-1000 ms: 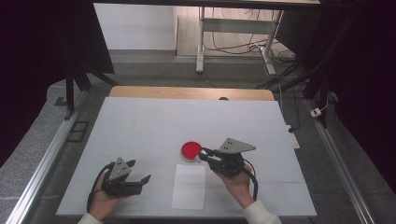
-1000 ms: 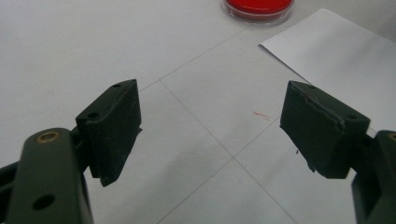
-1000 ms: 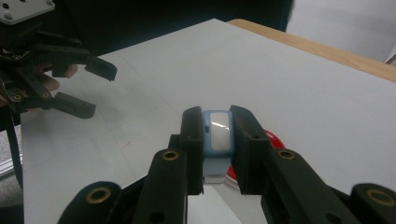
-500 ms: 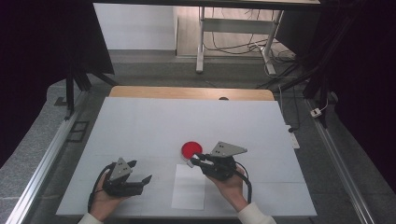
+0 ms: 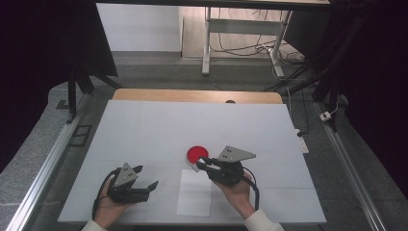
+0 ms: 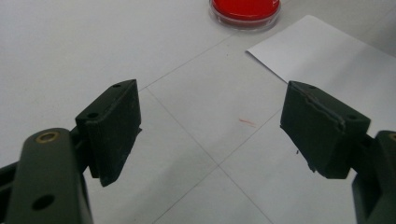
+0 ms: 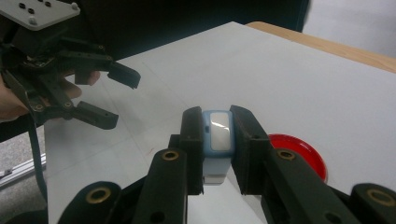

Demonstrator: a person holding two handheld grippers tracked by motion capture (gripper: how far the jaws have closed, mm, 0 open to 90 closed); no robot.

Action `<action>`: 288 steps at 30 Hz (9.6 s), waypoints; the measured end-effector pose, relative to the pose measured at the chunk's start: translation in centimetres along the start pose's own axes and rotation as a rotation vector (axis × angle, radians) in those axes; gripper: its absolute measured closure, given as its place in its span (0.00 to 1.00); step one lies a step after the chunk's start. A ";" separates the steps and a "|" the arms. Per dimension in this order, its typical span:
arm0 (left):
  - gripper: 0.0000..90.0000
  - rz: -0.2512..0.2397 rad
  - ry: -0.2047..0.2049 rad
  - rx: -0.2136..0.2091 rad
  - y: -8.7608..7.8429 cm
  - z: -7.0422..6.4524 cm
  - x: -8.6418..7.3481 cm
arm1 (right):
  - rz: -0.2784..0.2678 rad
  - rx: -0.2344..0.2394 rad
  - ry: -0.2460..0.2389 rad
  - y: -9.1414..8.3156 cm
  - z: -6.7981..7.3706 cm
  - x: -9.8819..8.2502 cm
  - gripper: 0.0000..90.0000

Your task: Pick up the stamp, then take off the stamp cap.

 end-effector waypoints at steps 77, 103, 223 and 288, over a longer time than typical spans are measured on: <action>0.23 -0.053 0.128 -0.089 5.2 -6.7 6.3 | -0.039 -0.045 0.002 0.0 -0.6 0.7 0.83; 0.23 -0.049 0.128 -0.102 6.7 -7.9 7.8 | -0.049 -0.063 0.012 -0.1 -0.9 0.7 0.83; 0.73 -0.054 0.262 0.013 9.2 -8.2 8.0 | -0.023 -0.073 0.072 0.5 -1.2 -0.4 0.83; 0.73 -0.061 0.184 -0.013 6.2 -4.7 6.9 | -0.071 -0.079 0.074 -0.9 -2.2 0.4 0.83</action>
Point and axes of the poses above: each handheld gripper's, and its own axes: y roughly forward along the jaws, x roughly out of its top, z roughly to its left, the point moved 8 cm from there along y, roughly forward along the jaws, and after that the axes turned 1 degree about y, right-handed, at the moved point
